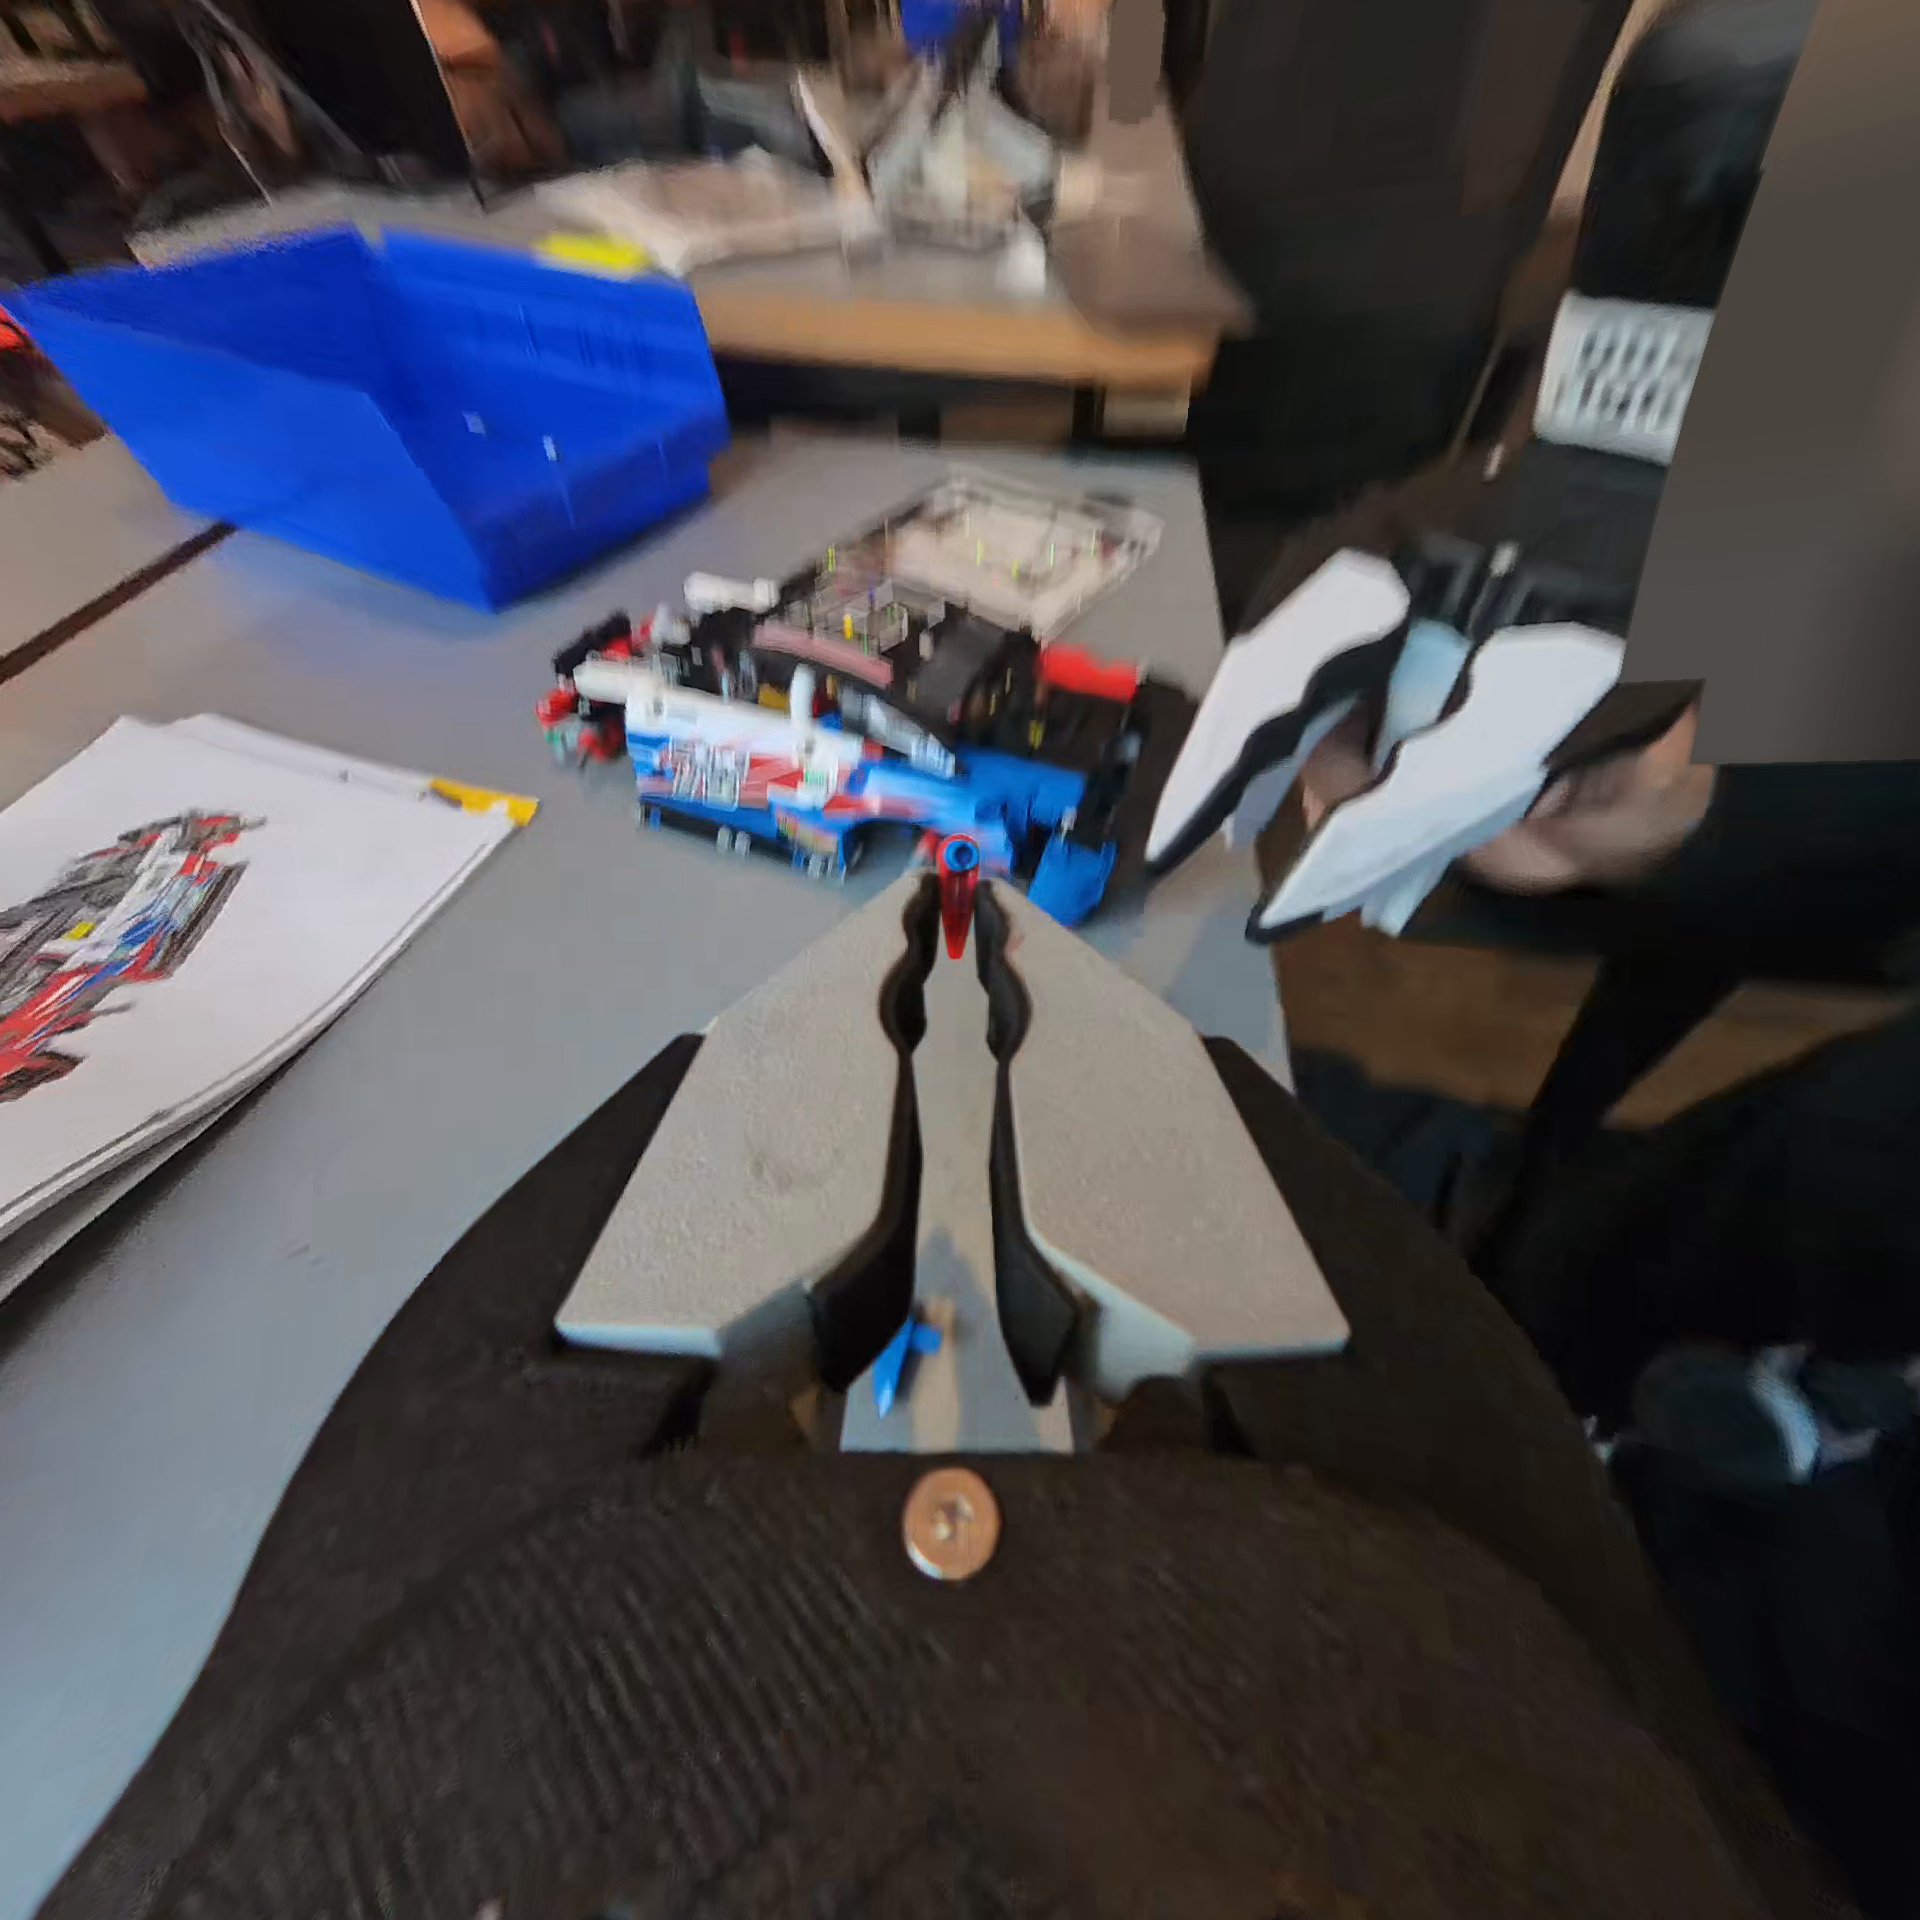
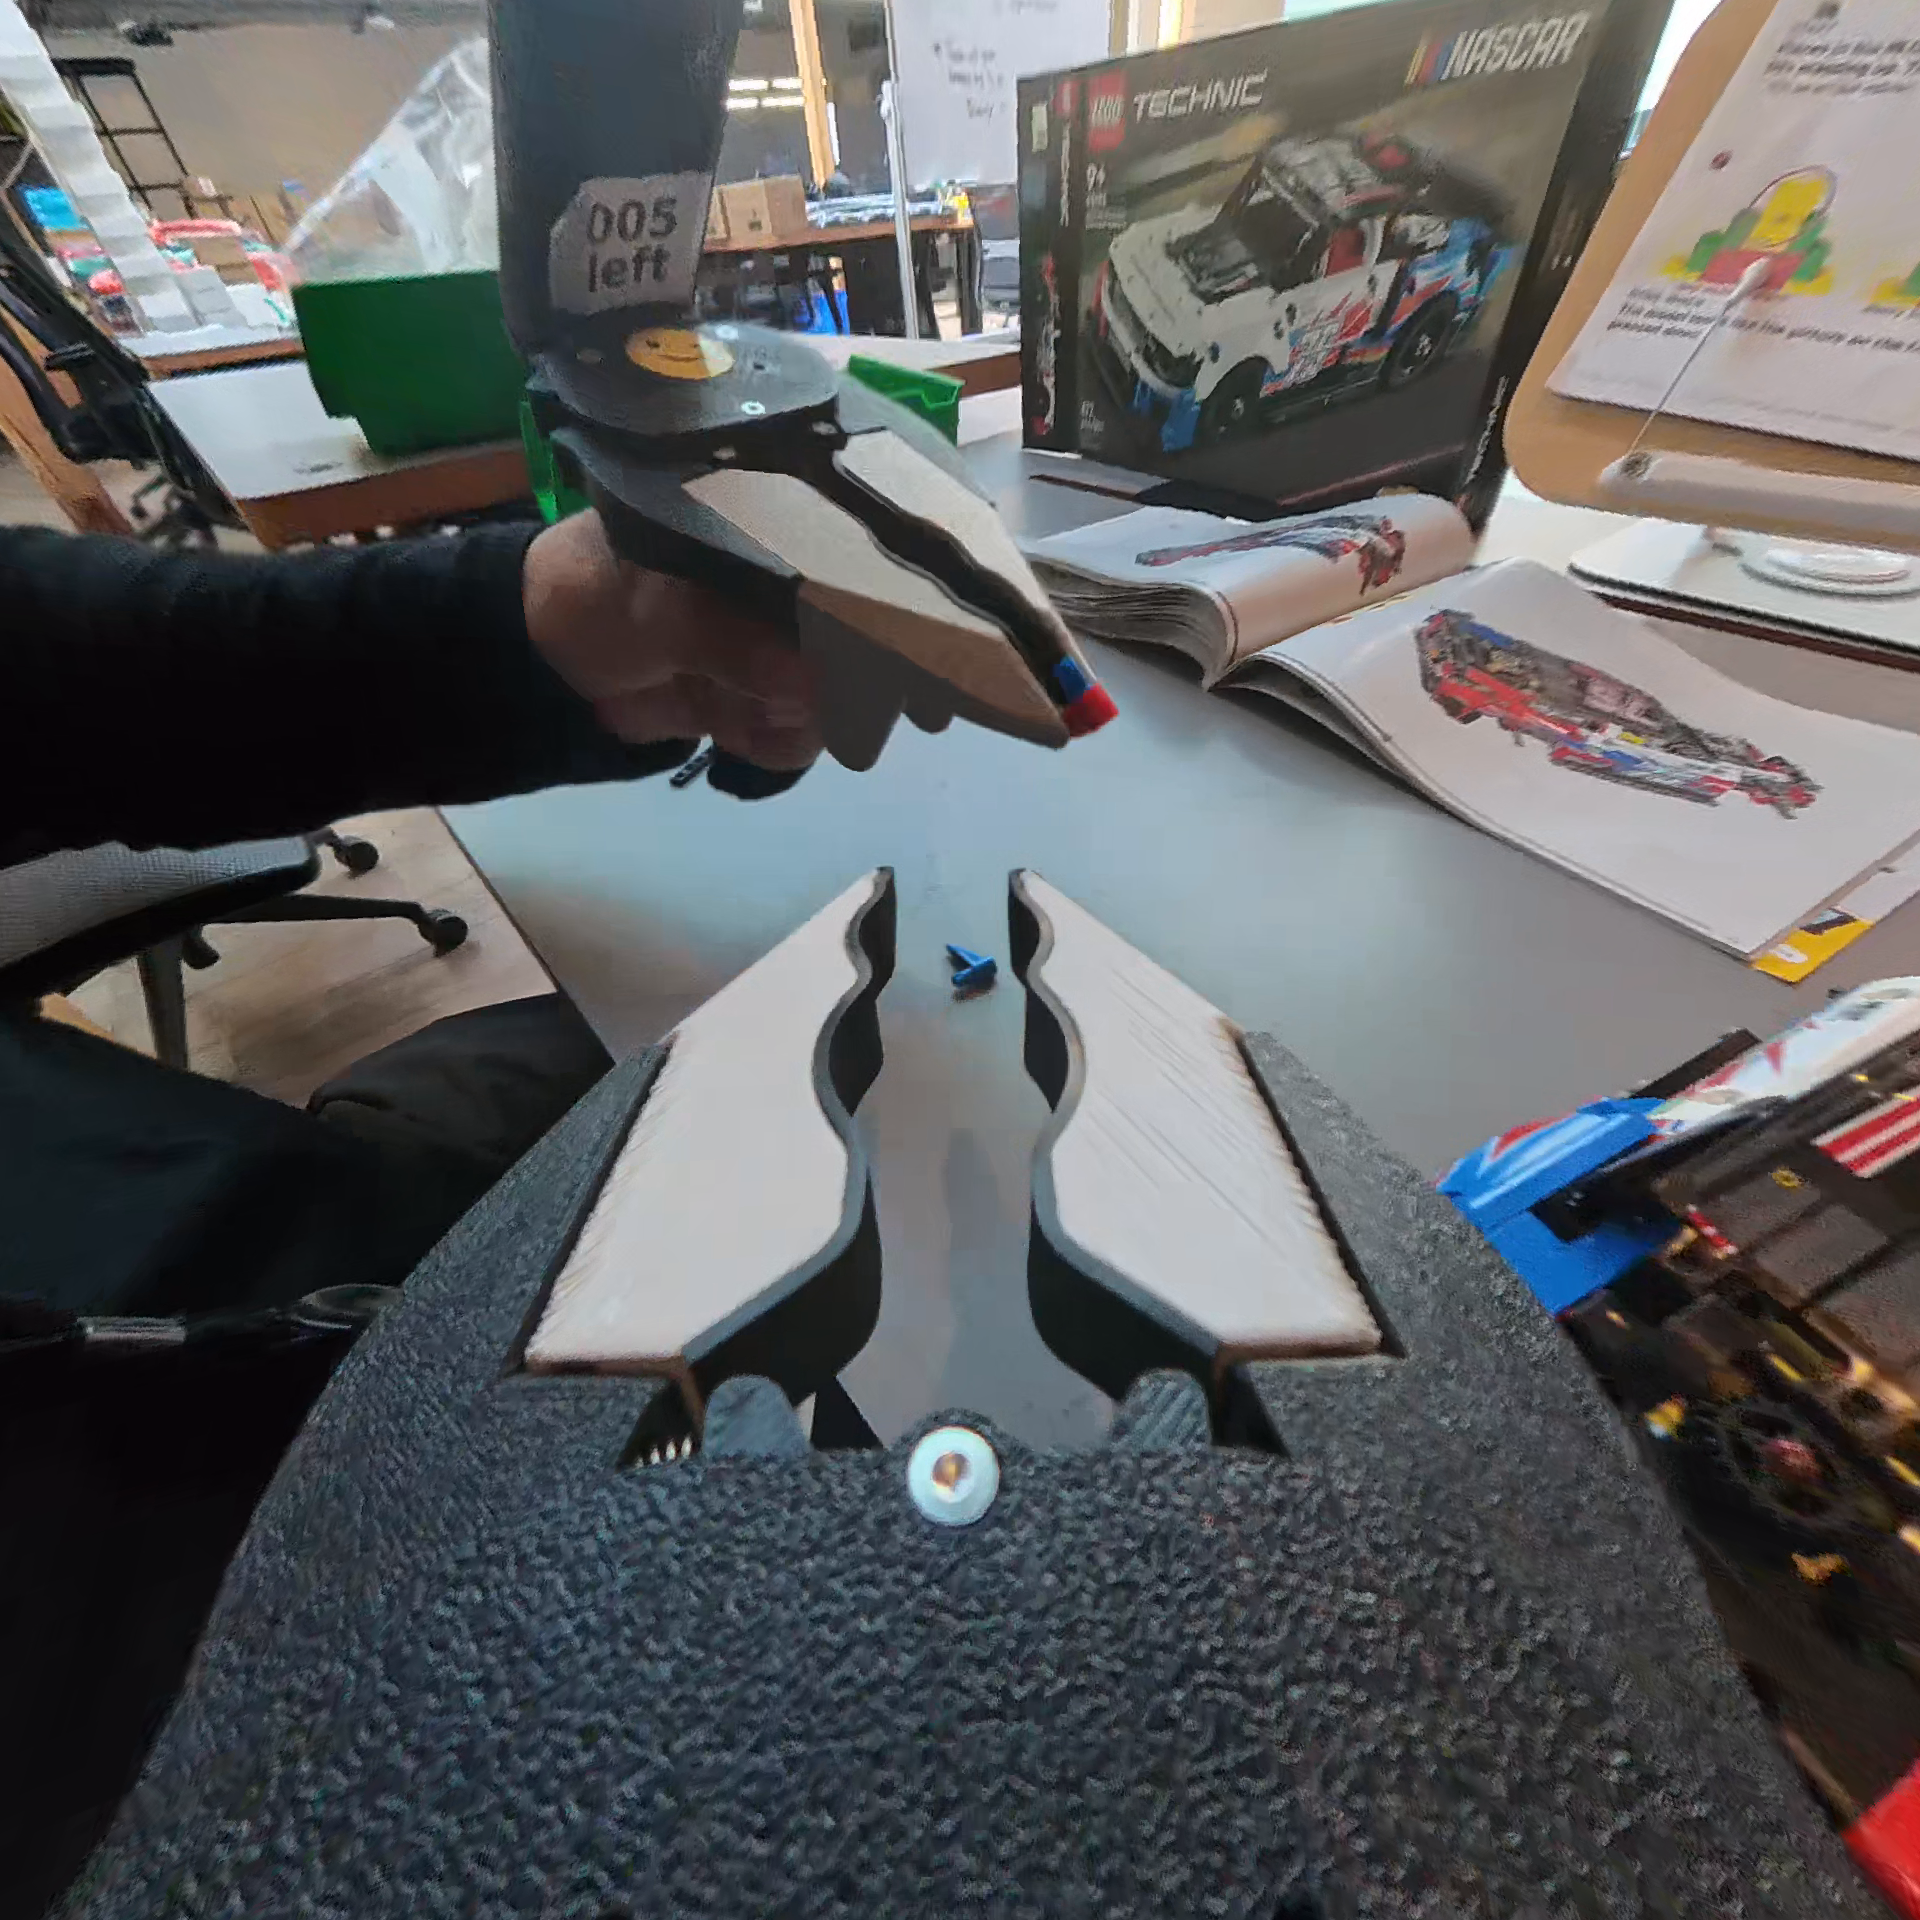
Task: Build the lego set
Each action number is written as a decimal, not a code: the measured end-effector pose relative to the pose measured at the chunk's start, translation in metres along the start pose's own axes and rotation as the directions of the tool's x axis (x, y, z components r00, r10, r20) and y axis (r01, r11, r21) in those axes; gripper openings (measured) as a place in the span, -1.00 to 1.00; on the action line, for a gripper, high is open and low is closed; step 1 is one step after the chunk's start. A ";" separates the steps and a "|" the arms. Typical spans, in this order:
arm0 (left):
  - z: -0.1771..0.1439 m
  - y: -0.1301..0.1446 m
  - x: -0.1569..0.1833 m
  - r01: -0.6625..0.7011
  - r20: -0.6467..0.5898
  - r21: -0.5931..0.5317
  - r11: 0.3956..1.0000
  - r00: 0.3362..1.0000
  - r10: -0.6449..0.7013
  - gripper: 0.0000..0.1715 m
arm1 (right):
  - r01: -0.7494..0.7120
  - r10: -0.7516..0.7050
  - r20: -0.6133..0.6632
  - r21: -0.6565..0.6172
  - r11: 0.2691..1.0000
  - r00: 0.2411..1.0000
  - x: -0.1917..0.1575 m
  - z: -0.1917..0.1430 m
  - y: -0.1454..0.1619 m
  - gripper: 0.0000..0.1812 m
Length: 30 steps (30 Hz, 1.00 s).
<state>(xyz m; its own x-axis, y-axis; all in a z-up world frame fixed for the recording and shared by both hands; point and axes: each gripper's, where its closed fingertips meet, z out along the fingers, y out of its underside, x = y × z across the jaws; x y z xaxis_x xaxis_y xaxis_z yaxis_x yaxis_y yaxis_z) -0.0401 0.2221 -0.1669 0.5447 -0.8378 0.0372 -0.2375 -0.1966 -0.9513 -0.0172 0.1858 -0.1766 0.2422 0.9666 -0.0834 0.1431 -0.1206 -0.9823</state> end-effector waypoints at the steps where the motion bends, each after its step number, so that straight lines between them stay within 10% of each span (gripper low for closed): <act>1: 0.001 -0.011 0.004 0.053 -0.015 0.075 0.996 0.999 -0.052 -0.96 | -0.017 0.017 -0.004 0.012 1.000 1.000 0.003 -0.005 -0.004 -0.78; 5: 0.006 -0.033 0.032 0.234 -0.167 0.243 0.941 0.966 -0.197 -0.96 | -0.115 0.112 0.033 0.117 0.986 0.993 0.009 -0.020 -0.025 -0.78; 18: 0.005 -0.045 0.079 0.468 -0.439 0.250 0.848 0.835 -0.331 -0.96 | -0.267 0.184 0.338 0.219 0.938 0.923 -0.016 -0.033 -0.054 -0.86; 30: 0.009 -0.036 0.074 0.504 -0.431 0.225 0.834 0.819 -0.379 -0.96 | -0.298 0.222 0.320 0.214 0.930 0.921 -0.009 -0.025 -0.046 -0.93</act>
<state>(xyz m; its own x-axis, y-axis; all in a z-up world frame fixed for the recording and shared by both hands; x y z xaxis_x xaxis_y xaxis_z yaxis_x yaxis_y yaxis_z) 0.0164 0.1720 -0.1323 0.1898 -0.8310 0.5229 0.2575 -0.4719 -0.8432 -0.0019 0.1766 -0.1259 -0.0521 0.9359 -0.3484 -0.1441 -0.3522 -0.9247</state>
